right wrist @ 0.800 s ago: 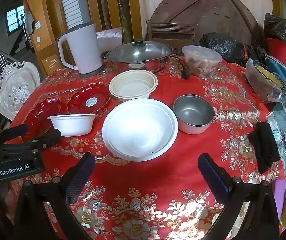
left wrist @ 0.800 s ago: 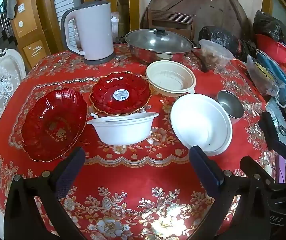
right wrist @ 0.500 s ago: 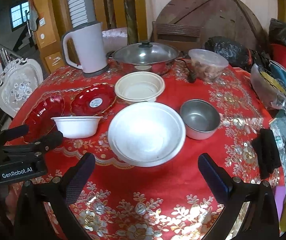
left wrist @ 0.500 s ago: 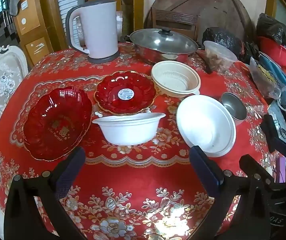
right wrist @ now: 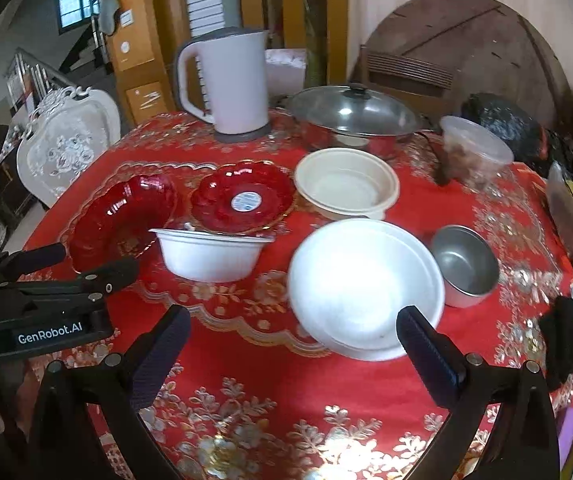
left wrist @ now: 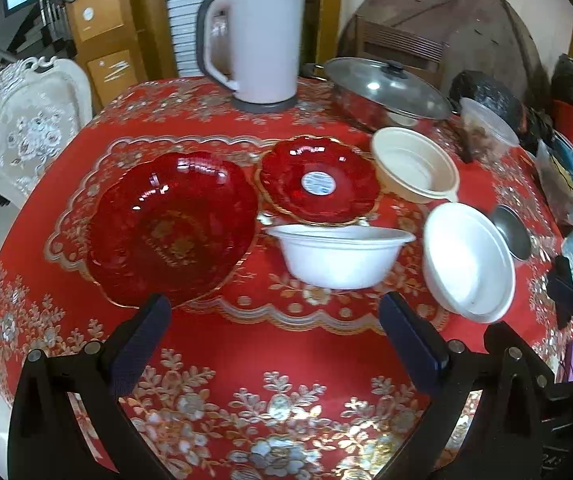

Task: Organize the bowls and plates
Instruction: 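Move the left gripper toward the large red 'THE WEDDING' glass plate, then close the left gripper on the rim of the large red plate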

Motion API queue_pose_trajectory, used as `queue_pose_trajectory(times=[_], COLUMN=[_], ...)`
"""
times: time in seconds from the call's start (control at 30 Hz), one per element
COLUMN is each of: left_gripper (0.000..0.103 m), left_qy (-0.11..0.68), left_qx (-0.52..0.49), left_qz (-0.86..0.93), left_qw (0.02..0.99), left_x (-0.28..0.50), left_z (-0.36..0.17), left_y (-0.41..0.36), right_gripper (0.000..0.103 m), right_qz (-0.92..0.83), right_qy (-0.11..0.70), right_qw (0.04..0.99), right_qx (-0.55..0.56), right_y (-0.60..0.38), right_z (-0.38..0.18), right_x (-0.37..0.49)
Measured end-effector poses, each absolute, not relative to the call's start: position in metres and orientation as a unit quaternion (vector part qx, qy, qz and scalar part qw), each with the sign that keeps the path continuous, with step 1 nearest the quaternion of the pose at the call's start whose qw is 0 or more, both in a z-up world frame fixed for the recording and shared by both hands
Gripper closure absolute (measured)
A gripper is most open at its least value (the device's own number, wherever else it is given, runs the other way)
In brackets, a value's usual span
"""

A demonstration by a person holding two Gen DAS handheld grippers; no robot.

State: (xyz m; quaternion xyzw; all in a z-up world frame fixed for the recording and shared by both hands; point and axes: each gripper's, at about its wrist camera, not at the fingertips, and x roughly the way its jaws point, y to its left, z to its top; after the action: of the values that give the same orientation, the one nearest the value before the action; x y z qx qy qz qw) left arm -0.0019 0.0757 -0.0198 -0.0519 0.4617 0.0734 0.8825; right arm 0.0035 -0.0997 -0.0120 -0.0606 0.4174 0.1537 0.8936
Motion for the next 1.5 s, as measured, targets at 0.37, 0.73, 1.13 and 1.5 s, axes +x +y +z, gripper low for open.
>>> queue_pose_trajectory(times=[0.37,0.73,1.13,1.5], left_gripper=[0.000,0.000,0.000,0.000], left_qy=[0.471,0.478,0.483,0.505], left_qx=[-0.065,-0.064,-0.083,-0.091], left_qz=[0.106,0.133,0.163,0.183], left_qw=[0.873,0.866,0.856,0.839], left_x=[0.000,0.012,0.025,0.034], left_z=[-0.030,-0.038,-0.049,-0.066], left_y=[0.117,0.160,0.229,0.260], right_gripper=[0.000,0.000,0.004,0.014], right_qz=[0.187,0.233,0.285,0.324], right_qy=[0.417,0.429,0.456,0.530], right_qw=[0.887,0.870,0.842,0.784], right_qx=[-0.066,-0.064,-0.042,-0.016], right_y=[-0.063,-0.017,0.039,0.077], right_z=[-0.008,-0.011,-0.012,-0.030], right_x=[0.017,0.025,0.043,0.147])
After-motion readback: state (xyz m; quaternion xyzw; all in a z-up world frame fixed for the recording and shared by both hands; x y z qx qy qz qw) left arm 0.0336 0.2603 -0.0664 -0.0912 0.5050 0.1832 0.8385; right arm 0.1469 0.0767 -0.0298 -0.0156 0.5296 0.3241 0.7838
